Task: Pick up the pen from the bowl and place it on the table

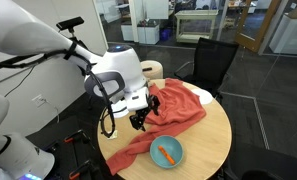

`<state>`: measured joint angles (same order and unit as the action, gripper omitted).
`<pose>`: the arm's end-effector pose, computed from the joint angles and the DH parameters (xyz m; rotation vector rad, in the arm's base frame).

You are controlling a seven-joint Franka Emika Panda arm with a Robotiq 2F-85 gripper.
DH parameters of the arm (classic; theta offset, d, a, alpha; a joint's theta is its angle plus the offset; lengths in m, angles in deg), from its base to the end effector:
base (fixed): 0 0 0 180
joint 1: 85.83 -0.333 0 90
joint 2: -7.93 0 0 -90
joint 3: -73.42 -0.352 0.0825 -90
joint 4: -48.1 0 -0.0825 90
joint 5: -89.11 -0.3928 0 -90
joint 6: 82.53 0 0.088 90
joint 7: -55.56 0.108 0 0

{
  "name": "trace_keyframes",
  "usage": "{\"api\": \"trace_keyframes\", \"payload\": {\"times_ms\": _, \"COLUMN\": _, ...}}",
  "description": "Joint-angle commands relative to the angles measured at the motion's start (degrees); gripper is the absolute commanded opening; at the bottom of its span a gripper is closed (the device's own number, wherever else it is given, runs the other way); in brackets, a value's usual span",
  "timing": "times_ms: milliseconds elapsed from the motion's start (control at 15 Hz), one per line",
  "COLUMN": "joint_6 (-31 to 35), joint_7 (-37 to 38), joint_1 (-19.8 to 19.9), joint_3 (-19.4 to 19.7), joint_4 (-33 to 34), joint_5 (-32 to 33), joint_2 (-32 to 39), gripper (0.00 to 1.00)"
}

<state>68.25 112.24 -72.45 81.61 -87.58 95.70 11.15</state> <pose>0.4947 -0.1923 0.3506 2.5072 -1.8475 0.3440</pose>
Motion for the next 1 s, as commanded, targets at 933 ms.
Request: {"api": "trace_keyframes", "payload": {"times_ms": 933, "joint_6": -0.3, "joint_7": 1.7, "joint_1": -1.8, "joint_3": 3.5, "joint_4": 15.4, "joint_5": -17.7, "joint_2": 21.9, "gripper": 1.00}}
